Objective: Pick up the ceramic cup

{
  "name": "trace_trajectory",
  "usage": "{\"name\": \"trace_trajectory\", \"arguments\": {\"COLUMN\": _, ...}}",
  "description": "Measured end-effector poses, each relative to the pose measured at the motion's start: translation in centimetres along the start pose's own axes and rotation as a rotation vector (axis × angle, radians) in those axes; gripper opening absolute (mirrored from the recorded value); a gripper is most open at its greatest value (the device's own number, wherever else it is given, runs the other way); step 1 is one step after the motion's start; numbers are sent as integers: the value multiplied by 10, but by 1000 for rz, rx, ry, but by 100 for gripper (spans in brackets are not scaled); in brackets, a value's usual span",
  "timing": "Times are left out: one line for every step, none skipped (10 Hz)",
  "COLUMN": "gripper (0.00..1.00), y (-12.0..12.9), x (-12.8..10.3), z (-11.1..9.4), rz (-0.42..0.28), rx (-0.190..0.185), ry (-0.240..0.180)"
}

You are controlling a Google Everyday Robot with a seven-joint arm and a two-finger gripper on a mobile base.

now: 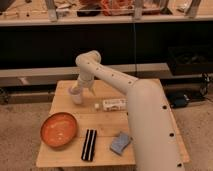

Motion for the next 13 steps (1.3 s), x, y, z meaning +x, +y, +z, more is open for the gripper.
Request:
{"name": "trace_trajectory", "arguments": {"gripper": 80, "y": 0, "x": 1, "z": -1, "rz": -1, "rx": 0, "ry": 0}}
{"name": "trace_trajectory", "arguments": {"gripper": 80, "y": 1, "x": 1, "z": -2, "rz": -3, "rx": -2, "ry": -3}}
{"name": "trace_trajectory", "arguments": {"gripper": 80, "y": 1, "x": 1, "z": -2, "rz": -7, "rx": -3, "ry": -6}}
{"name": "trace_trajectory", "arguments": {"gripper": 80, "y": 0, "x": 1, "z": -3, "rz": -10, "rx": -4, "ry": -8}}
{"name": "trace_trajectory", "arguments": {"gripper": 80, "y": -1, "x": 1, "z": -3, "rz": -13, "rx": -5, "ry": -11}}
{"name": "trace_trajectory", "arguments": {"gripper": 80, "y": -1, "x": 1, "z": -3, "rz": -16, "rx": -5, "ry": -14}}
{"name": "trace_trajectory", "arguments": {"gripper": 80, "y": -1, "x": 1, "z": -5, "rz": -18, "rx": -8, "ry": -15}}
{"name": "trace_trajectory", "arguments": {"gripper": 80, "y": 0, "x": 2, "z": -6, "rz": -18, "rx": -9, "ry": -16}}
{"name": "trace_trajectory", "arguments": {"gripper": 80, "y": 0, "x": 2, "z": -7, "rz": -20, "rx": -11, "ry": -20}}
{"name": "trace_trajectory", "arguments": {"gripper": 80, "y": -1, "x": 2, "z": -7, "rz": -22, "rx": -12, "ry": -23}}
{"name": "trace_trajectory", "arguments": {"gripper": 80, "y": -2, "x": 3, "z": -8, "rz": -25, "rx": -13, "ry": -25}}
{"name": "trace_trajectory", "arguments": {"gripper": 80, "y": -3, "x": 3, "z": -8, "rz": -28, "rx": -14, "ry": -27}}
{"name": "trace_trajectory", "arguments": {"gripper": 80, "y": -3, "x": 3, "z": -9, "rz": -28, "rx": -16, "ry": -28}}
